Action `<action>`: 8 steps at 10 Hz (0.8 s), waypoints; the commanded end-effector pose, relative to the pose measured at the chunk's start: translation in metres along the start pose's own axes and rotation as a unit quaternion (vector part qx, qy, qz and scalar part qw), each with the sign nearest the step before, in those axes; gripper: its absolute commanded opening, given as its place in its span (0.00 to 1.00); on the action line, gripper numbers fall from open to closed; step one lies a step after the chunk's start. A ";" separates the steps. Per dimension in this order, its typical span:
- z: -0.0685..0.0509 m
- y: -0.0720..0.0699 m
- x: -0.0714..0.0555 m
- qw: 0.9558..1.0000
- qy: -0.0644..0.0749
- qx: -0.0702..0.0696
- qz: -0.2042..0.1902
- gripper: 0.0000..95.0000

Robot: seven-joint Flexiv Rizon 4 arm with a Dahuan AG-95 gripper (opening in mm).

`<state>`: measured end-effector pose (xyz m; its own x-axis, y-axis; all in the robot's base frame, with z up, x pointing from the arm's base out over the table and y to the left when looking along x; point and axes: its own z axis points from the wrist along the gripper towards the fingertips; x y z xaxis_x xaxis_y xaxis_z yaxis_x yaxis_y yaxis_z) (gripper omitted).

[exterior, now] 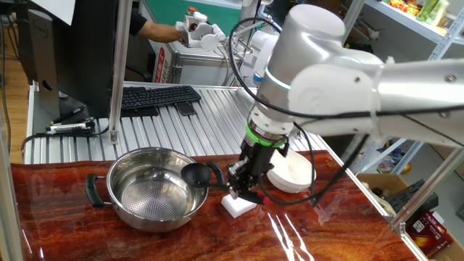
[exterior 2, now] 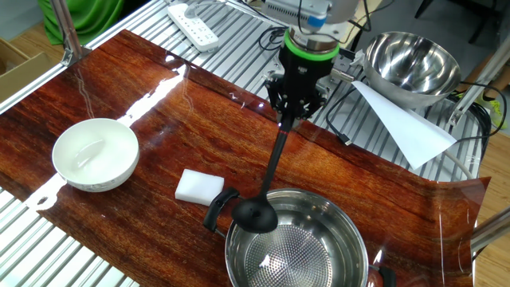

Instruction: Scoop water with a large spoon from one bowl to another

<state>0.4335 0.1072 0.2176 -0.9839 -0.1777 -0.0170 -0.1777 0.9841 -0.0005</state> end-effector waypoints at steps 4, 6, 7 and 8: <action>-0.014 0.018 -0.010 1.000 0.017 -0.002 0.019 0.00; -0.014 0.024 -0.011 0.999 0.020 -0.003 0.027 0.00; -0.014 0.028 -0.011 0.999 0.021 -0.004 0.032 0.00; -0.015 0.033 -0.011 0.999 0.023 -0.005 0.037 0.00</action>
<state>0.4366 0.1428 0.2324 -0.9946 -0.0998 0.0271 -0.0995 0.9950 0.0091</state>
